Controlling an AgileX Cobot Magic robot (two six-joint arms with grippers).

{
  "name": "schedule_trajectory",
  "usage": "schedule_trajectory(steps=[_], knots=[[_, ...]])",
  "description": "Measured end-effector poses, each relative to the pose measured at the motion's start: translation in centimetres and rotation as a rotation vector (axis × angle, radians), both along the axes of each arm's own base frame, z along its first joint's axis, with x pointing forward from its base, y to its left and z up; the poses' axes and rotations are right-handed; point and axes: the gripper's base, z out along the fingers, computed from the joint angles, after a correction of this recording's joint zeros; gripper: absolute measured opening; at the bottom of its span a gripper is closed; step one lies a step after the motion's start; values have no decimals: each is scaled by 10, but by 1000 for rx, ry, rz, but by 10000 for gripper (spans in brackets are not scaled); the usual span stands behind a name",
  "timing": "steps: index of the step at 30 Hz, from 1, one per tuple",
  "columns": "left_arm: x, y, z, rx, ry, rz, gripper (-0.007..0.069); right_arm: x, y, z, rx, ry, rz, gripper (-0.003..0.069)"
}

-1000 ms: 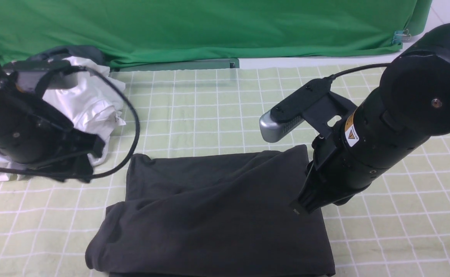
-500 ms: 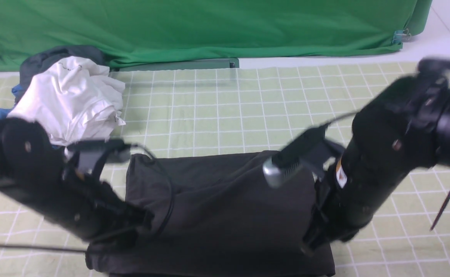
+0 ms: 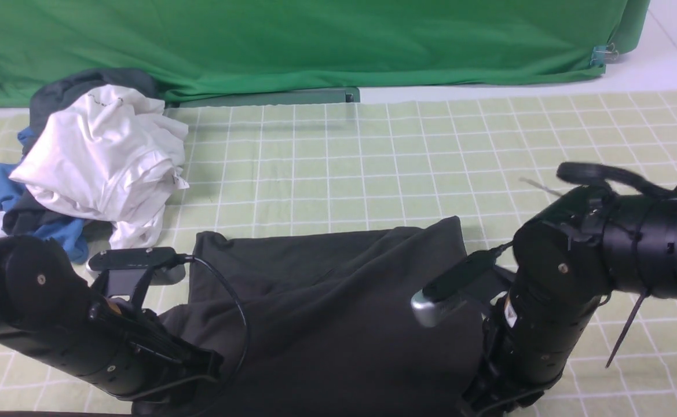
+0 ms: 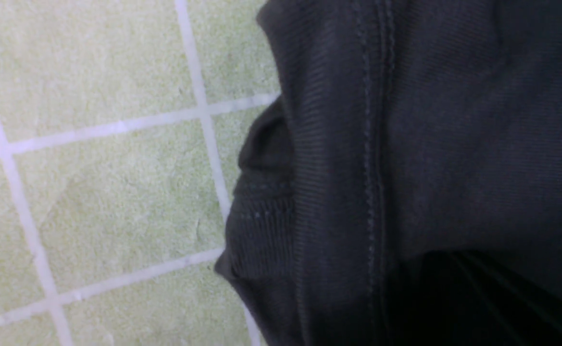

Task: Fold a long-sleeved shirt over a green coffee tablecloth.

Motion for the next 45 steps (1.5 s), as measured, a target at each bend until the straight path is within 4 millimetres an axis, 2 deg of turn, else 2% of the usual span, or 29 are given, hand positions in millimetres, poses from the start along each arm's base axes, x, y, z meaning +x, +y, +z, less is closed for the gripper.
schedule_trajectory(steps=[2,4,5,6,7,9,12,15,18,20,23,24,25,27,28,32,34,36,40,41,42,43,45], knots=[[-1,0,7,4,3,-21,3,5,-7,12,37,-46,-29,-5],[-3,0,26,0,-41,-43,4,14,-20,36,96,-122,-87,-5],[-2,0,29,-1,-50,-44,4,17,-22,39,103,-131,-100,-5],[-5,1,46,-17,-117,-34,5,29,-34,59,149,-179,-167,-5],[-7,1,49,-20,-131,-32,6,31,-37,62,155,-185,-180,-5],[-13,2,64,-39,-199,-28,6,50,-46,83,224,-228,-233,-5],[-23,4,77,-52,-248,-32,6,72,-50,101,310,-246,-237,-5],[-30,5,84,-59,-264,-37,7,85,-47,106,338,-252,-226,-2],[-37,6,89,-65,-275,-43,8,97,-42,100,338,-233,-220,12],[-42,7,92,-68,-275,-49,9,107,-37,90,330,-211,-218,52],[-49,7,96,-72,-271,-59,11,130,-31,71,314,-175,-229,186],[-50,8,96,-72,-271,-60,11,131,-31,68,311,-168,-231,197],[-53,8,99,-74,-279,-63,11,144,-30,57,303,-156,-240,279],[-55,8,101,-77,-288,-64,11,154,-28,50,300,-151,-248,332],[-58,9,103,-84,-299,-62,11,163,-27,40,294,-138,-262,381],[-62,8,108,-108,-314,-42,11,182,-23,19,285,-113,-299,421],[-64,9,108,-112,-316,-37,11,189,-20,10,280,-90,-307,417],[-64,9,109,-112,-317,-36,11,193,-17,-1,281,-44,-316,378],[-64,9,109,-113,-318,-36,11,195,-13,-8,302,-11,-310,243],[-64,9,109,-113,-318,-36,11,195,-12,-11,304,2,-306,141],[-64,9,109,-113,-317,-34,11,195,-12,-11,306,5,-305,118],[-64,9,109,-114,-317,-34,11,196,-11,-12,310,6,-301,64],[-64,9,109,-114,-317,-34,11,196,-11,-11,312,3,-295,37]])
